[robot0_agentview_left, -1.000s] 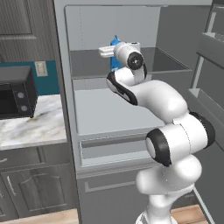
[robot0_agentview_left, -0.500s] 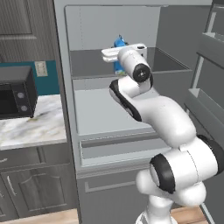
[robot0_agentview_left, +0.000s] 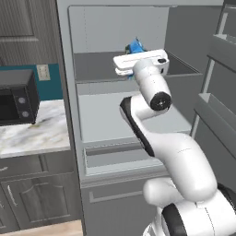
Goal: Take out the milk from the fridge and place it on the tray on the counter. Then take the sugar cube near the tray and place it in the tray.
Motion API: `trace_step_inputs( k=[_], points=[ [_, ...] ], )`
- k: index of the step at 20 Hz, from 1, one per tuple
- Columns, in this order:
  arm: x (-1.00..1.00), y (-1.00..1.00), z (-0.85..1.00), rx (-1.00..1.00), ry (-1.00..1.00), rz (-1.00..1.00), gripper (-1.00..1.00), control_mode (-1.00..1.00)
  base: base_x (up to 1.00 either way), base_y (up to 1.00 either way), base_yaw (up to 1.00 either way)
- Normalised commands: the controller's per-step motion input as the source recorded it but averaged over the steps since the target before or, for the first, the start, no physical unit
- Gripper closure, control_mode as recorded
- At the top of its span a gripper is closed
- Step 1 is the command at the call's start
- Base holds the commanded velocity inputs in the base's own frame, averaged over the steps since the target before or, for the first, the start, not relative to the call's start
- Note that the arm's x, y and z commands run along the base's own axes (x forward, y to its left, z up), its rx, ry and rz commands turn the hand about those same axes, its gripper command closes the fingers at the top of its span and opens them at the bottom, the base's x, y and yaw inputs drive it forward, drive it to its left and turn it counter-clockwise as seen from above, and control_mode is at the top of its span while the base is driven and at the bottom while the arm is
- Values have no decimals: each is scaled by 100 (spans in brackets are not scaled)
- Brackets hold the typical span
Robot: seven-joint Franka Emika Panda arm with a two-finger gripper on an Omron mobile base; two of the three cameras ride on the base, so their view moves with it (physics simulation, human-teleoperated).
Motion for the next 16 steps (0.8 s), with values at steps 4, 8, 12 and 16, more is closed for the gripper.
trace_step_inputs(
  k=[4, 8, 12, 16],
  points=[
    [-100, -17, 49, 0, -7, -7, 100, -100, 0, 0, 0],
    [-100, -6, 41, 0, -5, -9, 100, -100, 0, 0, 0],
    [-91, -8, 2, 1, 27, -17, 100, -100, 0, 0, 0],
    [-81, -58, 0, 0, 51, -10, 100, -100, 0, 0, 0]
  ],
)
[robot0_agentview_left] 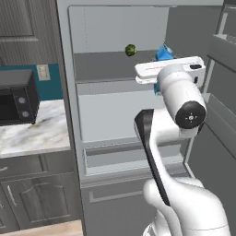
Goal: Take out the milk from the fridge and place it on the tray on the counter. Then take the sugar cube near the tray and place it in the tray.
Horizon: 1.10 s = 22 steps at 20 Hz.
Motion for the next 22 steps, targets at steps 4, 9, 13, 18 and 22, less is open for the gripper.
trace_step_inputs(
  k=[4, 9, 13, 18, 22],
  points=[
    [-49, -71, -65, -4, 37, -3, 100, -100, 0, 0, 0],
    [-37, -45, -52, -6, 21, 0, 100, -100, 0, 0, 0],
    [-18, -16, -37, -6, 29, 0, 100, -100, 0, 0, 0],
    [-30, 0, -30, -7, 24, -1, 100, -100, 0, 0, 0],
    [-61, -7, -13, 0, 7, -4, 100, -100, 0, 0, 0]
  ],
)
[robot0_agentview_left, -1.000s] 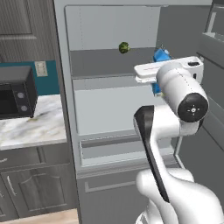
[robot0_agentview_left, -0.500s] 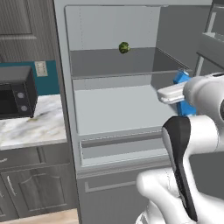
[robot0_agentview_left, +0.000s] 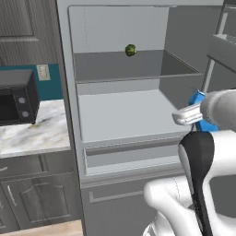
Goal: Take out the milk from the fridge and place it on the tray on the counter. Then take the sugar cube near the tray and place it in the tray.
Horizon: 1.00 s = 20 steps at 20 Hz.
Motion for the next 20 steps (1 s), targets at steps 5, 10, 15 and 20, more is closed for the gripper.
trace_step_inputs(
  k=[5, 10, 15, 20],
  points=[
    [-75, 0, -7, 4, -1, -3, 100, -100, 0, 0, 0],
    [-60, 0, 0, 2, -10, -1, 100, -100, 0, 0, 0],
    [-29, 7, 0, 1, -5, 0, 100, 100, -60, 45, 0],
    [0, 0, 0, 0, 0, 0, 100, 100, -95, 99, 1]
  ],
)
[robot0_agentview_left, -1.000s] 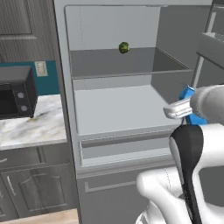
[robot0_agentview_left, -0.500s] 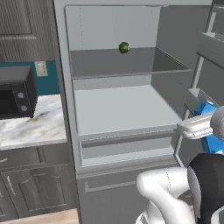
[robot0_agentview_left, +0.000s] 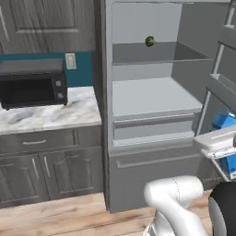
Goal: Take out the milk from the fridge and place it on the tray on the counter. Then take the sugar cube near the tray and place it in the tray.
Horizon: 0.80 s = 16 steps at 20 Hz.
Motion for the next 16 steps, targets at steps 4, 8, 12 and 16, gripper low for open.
trace_step_inputs(
  k=[4, 8, 12, 16],
  points=[
    [0, 0, 0, 0, 0, 0, 100, 100, -32, 100, 4],
    [0, 0, 0, 0, 0, 0, 100, 100, 28, 100, 28],
    [0, 0, 0, 0, 0, 0, 100, 100, 1, 50, 87],
    [0, 0, 0, 0, 0, 0, 100, 100, 16, 0, 97]
  ],
)
